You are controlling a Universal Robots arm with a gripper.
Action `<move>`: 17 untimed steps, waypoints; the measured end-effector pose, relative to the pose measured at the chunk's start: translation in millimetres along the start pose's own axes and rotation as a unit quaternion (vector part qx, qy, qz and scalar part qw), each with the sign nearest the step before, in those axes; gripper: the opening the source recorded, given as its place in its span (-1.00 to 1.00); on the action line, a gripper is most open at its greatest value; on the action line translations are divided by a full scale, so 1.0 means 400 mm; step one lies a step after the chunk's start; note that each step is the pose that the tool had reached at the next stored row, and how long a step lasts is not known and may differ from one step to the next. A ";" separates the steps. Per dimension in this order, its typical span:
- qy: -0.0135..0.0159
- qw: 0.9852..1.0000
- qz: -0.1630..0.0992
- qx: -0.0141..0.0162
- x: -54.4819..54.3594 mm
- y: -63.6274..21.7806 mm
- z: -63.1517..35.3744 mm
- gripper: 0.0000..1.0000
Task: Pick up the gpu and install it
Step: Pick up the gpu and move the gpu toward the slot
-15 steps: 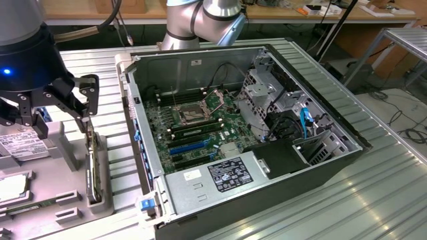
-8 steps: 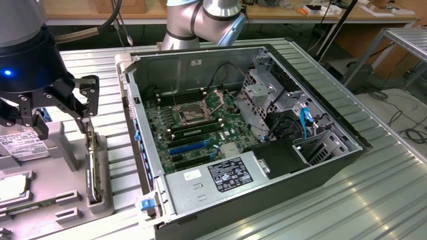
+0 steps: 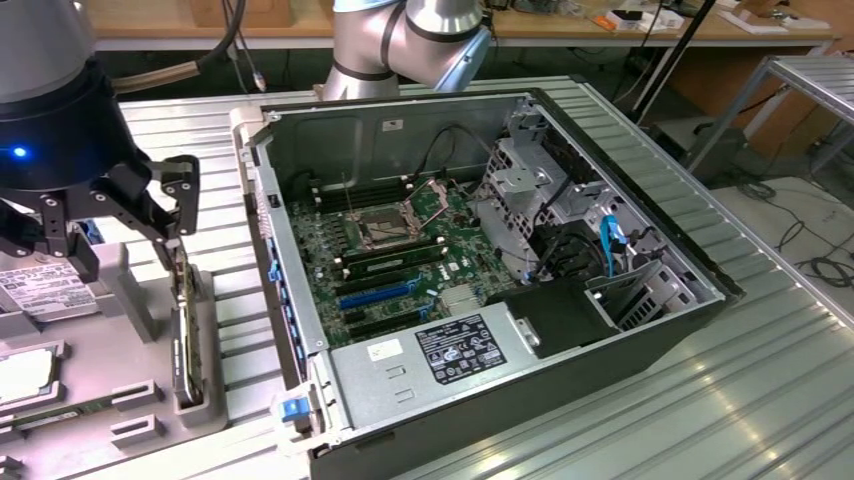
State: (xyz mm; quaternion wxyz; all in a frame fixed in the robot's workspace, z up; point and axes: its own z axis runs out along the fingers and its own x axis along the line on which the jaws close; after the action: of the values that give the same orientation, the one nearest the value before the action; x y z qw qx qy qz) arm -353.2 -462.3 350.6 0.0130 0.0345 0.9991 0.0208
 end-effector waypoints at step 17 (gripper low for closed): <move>-0.001 1.000 0.000 0.000 0.001 -0.001 0.030 0.20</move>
State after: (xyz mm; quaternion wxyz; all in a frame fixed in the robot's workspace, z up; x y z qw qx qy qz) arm -353.2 -462.3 338.7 0.0138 0.0345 0.9991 0.0209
